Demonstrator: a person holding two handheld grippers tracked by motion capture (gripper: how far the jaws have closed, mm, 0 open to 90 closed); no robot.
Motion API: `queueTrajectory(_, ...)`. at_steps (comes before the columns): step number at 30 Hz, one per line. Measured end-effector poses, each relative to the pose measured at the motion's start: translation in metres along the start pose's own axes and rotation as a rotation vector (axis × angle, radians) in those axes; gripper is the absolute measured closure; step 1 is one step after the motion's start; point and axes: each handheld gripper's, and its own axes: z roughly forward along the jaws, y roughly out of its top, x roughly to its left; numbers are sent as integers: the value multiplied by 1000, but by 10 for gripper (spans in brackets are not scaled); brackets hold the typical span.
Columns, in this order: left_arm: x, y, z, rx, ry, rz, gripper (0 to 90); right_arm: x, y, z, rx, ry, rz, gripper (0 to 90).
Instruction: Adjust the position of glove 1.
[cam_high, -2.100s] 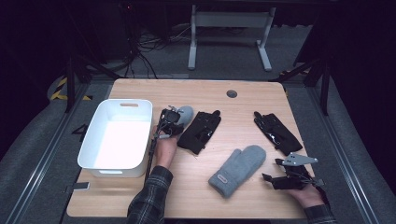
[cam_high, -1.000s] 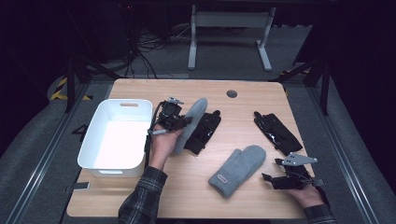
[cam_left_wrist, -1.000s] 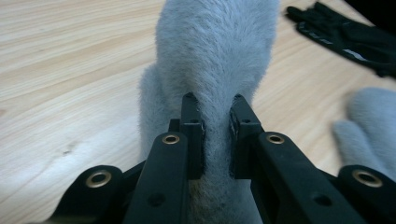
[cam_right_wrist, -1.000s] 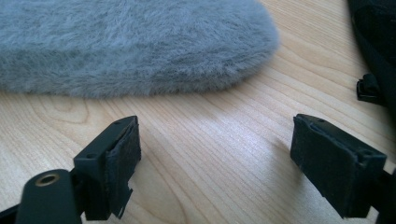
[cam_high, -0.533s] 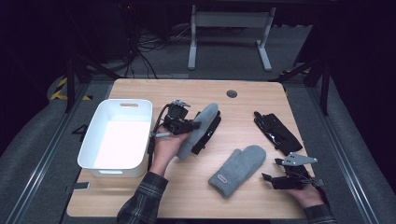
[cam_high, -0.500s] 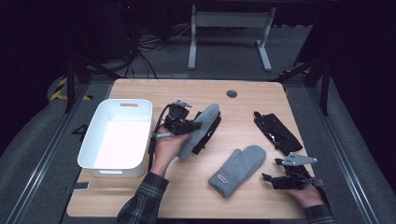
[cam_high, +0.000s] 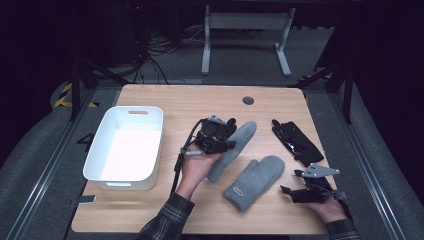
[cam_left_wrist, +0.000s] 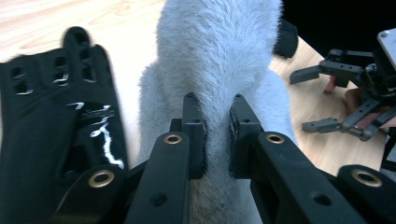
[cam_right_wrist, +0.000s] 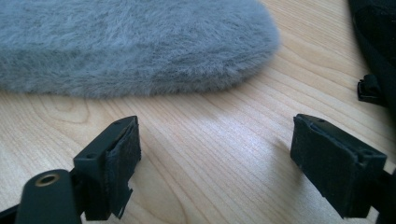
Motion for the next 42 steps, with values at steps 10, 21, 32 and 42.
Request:
queueTrajectory(10,-26,0,17,36,-24,26,808,0,0,0,0,2,-1,166)
queueTrajectory(21,-52,-4,44,92,-55,35,808,0,0,0,1,3,-2,166)
queueTrajectory(32,-62,-9,73,142,-76,58,768,0,0,0,2,6,-4,166)
queueTrajectory(42,-63,-7,67,114,-102,112,464,0,0,0,2,9,-7,166)
